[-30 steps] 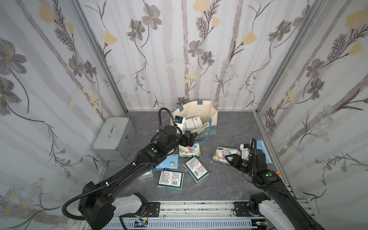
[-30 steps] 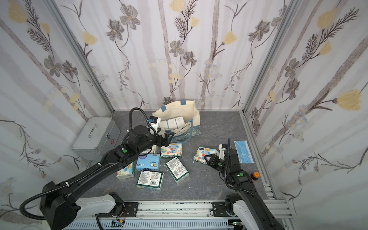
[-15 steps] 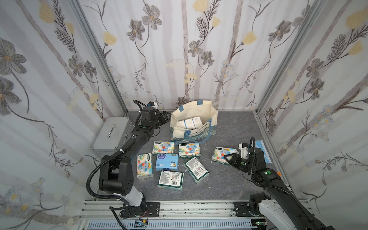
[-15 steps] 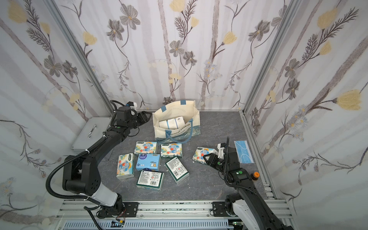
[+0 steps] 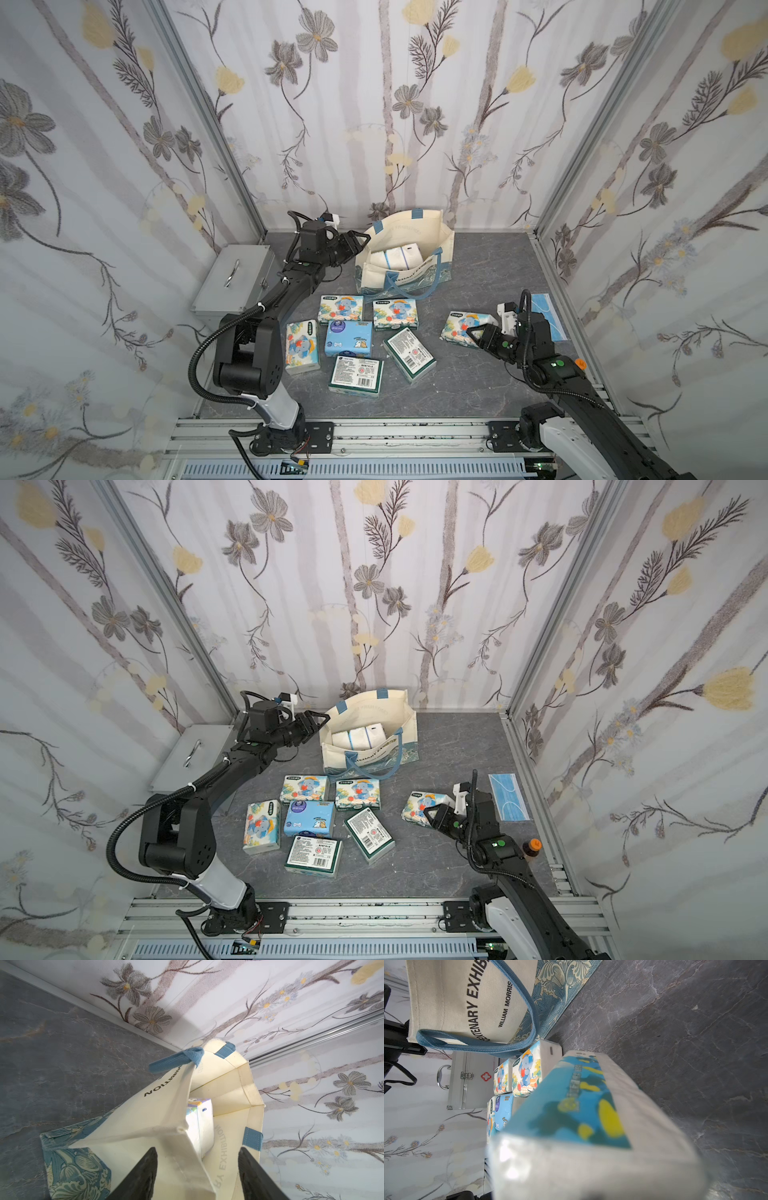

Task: Put tissues into the canvas bag
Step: Adjust the canvas bag at the center of the board.

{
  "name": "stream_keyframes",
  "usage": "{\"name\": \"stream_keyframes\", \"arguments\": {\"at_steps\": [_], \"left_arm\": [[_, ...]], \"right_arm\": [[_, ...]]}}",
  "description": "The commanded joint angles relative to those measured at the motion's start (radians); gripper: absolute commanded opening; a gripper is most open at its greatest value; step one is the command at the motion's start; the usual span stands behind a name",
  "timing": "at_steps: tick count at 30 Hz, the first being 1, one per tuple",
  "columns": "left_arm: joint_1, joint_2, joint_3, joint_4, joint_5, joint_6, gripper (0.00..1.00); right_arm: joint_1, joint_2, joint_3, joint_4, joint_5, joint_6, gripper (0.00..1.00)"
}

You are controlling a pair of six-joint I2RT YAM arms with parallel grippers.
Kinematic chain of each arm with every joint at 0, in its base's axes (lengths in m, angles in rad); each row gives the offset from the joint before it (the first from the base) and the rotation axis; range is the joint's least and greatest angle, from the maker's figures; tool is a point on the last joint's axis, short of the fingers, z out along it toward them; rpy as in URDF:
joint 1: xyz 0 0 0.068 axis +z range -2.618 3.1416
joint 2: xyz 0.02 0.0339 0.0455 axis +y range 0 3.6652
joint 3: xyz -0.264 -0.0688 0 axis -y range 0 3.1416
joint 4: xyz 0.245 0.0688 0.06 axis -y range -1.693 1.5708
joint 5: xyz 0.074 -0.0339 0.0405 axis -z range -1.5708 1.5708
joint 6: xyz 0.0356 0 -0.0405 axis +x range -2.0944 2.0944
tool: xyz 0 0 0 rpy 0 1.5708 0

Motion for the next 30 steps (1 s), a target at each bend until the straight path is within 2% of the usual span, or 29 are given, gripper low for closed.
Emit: {"name": "stream_keyframes", "arguments": {"at_steps": [1,5,8,14,21,25,30], "left_arm": [[-0.022,0.028,0.051,-0.114,-0.038,0.066,0.63],[-0.034,0.053,0.095,-0.249,-0.123,0.121,0.6],[-0.032,0.059,0.11,-0.305,-0.167,0.146,0.47],[-0.025,0.057,0.128,-0.341,-0.167,0.185,0.21],[-0.057,0.031,0.15,-0.364,-0.138,0.244,0.15],[-0.108,-0.008,0.153,-0.384,-0.129,0.319,0.04],[-0.166,-0.072,0.131,-0.396,-0.099,0.441,0.0]], "right_arm": [[0.0,-0.005,-0.008,0.058,-0.013,0.017,0.5],[0.0,-0.01,-0.018,0.063,-0.02,0.02,0.5],[0.0,-0.023,-0.022,0.049,-0.019,0.016,0.49],[0.0,-0.057,0.018,-0.026,0.014,-0.041,0.5],[0.0,-0.01,0.23,-0.092,-0.025,-0.161,0.5],[0.005,0.041,0.38,-0.08,-0.071,-0.205,0.5],[0.011,0.096,0.531,-0.018,-0.115,-0.222,0.5]]}}
